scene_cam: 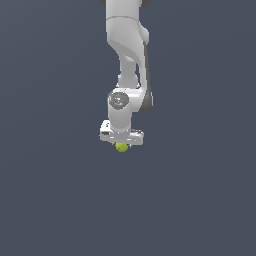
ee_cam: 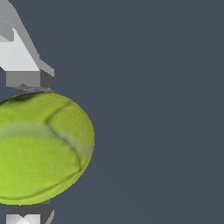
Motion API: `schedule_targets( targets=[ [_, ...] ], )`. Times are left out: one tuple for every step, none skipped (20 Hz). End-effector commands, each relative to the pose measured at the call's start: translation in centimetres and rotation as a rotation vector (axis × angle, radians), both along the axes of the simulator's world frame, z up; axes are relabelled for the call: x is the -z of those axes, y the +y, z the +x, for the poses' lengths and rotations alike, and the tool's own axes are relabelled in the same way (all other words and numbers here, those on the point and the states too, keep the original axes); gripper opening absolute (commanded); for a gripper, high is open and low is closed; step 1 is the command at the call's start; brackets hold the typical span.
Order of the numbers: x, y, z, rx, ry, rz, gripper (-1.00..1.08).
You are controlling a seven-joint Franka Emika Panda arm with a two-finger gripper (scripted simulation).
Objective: Pick up the object and move it to a goal position.
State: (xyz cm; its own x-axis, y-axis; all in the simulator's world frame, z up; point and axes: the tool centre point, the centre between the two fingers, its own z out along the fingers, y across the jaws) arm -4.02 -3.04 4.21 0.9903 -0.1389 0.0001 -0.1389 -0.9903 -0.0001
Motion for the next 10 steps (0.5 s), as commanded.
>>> schedule_targets(
  targets=[
    [0.09, -0.02, 0.01, 0.000, 0.000, 0.000, -1.00],
    [0.09, -0.02, 0.01, 0.000, 0.000, 0.000, -1.00],
    [0.09, -0.02, 0.01, 0.000, 0.000, 0.000, -1.00],
    [0.09, -0.02, 0.01, 0.000, 0.000, 0.000, -1.00],
    [0.09, -0.02, 0.01, 0.000, 0.000, 0.000, -1.00],
    [0.00, 0.00, 0.02, 0.000, 0.000, 0.000, -1.00],
    [-0.02, 0.01, 0.02, 0.000, 0.000, 0.000, -1.00],
    [-0.11, 0.04, 0.02, 0.000, 0.000, 0.000, -1.00],
    [-0.25, 0.10, 0.02, 0.000, 0.000, 0.000, -1.00],
    [-0.44, 0.18, 0.02, 0.000, 0.000, 0.000, -1.00]
  ],
)
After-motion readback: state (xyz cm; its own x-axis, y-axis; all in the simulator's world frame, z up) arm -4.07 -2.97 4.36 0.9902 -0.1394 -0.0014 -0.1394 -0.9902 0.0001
